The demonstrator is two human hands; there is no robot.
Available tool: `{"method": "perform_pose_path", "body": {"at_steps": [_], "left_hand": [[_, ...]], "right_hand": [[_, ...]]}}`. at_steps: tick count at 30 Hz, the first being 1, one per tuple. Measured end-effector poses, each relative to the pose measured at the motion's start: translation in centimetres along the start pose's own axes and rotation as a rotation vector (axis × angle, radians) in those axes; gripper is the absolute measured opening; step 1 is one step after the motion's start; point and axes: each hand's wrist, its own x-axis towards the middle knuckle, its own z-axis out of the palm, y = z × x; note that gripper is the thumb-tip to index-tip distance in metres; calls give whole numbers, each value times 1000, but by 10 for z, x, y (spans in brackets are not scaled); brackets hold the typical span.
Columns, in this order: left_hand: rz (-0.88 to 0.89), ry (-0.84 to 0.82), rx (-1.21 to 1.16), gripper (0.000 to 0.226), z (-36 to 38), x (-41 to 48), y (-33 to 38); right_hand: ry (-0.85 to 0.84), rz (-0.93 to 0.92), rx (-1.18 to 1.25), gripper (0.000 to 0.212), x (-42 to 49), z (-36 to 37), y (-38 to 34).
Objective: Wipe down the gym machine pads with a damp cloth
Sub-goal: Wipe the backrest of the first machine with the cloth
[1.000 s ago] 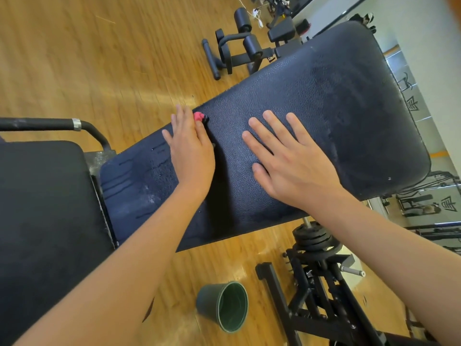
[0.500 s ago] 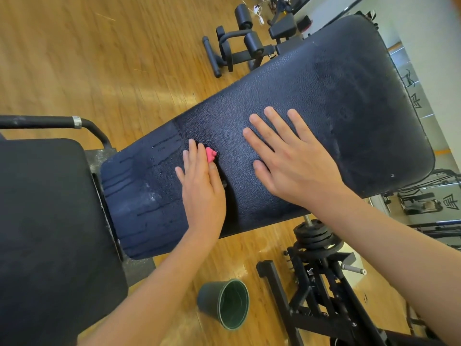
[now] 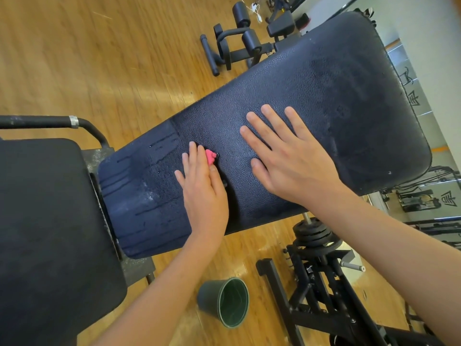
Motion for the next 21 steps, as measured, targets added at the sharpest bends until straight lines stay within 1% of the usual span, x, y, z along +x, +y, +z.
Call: {"method": "perform_pose_path", "body": {"at_steps": [8,12,16,21], "left_hand": [[-61,-35,-42,49,0,-54,-1],[-100,3,-70,49,1,-39,7],[-82,29,-74,48,4,-18,12],[-44,17,-64,48,8,-35,5]], "right_hand": [[4,4,-4,61,1,1,0],[2,-1,-1,61,1,0,0],[11,4,-9,61,0,1,0],[48,7,-9,60,2,3,0]]}}
